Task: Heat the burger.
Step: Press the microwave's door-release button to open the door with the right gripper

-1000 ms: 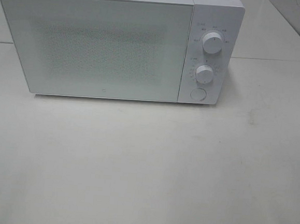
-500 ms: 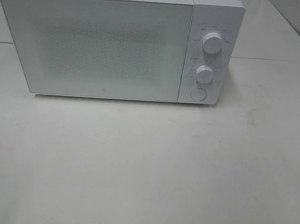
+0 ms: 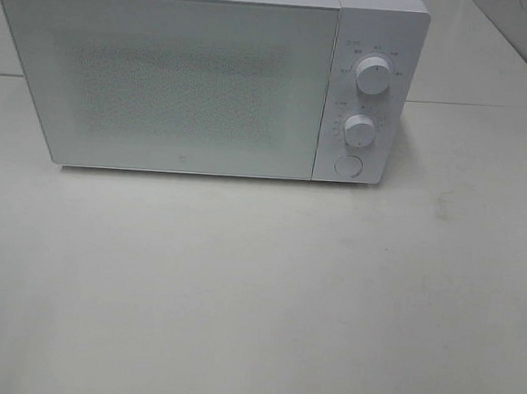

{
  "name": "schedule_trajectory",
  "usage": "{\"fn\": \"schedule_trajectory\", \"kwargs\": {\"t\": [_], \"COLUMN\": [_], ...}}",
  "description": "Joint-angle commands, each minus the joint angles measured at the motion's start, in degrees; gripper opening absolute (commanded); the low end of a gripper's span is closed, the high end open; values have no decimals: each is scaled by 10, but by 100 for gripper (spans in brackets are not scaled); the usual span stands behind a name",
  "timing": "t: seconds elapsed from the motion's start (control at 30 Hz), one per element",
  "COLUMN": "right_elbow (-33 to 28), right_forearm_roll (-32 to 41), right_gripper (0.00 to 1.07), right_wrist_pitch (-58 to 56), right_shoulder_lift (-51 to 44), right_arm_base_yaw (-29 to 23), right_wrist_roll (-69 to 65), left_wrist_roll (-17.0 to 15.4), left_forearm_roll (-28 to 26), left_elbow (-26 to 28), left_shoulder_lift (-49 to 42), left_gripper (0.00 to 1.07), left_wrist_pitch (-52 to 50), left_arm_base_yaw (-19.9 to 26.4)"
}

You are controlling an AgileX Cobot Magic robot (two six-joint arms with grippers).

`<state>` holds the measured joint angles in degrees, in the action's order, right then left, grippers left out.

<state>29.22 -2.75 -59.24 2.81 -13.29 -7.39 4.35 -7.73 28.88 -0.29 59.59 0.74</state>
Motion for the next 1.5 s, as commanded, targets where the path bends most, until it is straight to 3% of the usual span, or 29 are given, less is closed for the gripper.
{"fn": "schedule_trajectory", "kwargs": {"t": [0.03, 1.1, 1.5], "right_elbow": [-2, 3, 19], "right_forearm_roll": [-1, -1, -2], "right_gripper": [76, 76, 76], "right_wrist_pitch": [-2, 4, 106], "right_shoulder_lift": [-44, -42, 88], "right_arm_base_yaw": [5, 5, 5], "right_wrist_roll": [9, 12, 12], "left_wrist_roll": [1, 1, 1], "left_forearm_roll": [-1, -1, -1], "left_elbow": [-2, -2, -2], "left_shoulder_lift": [-14, -11, -11], "left_gripper": [100, 100, 100], "left_wrist_pitch": [-1, -1, -1], "left_arm_base_yaw": [1, 1, 1]}}
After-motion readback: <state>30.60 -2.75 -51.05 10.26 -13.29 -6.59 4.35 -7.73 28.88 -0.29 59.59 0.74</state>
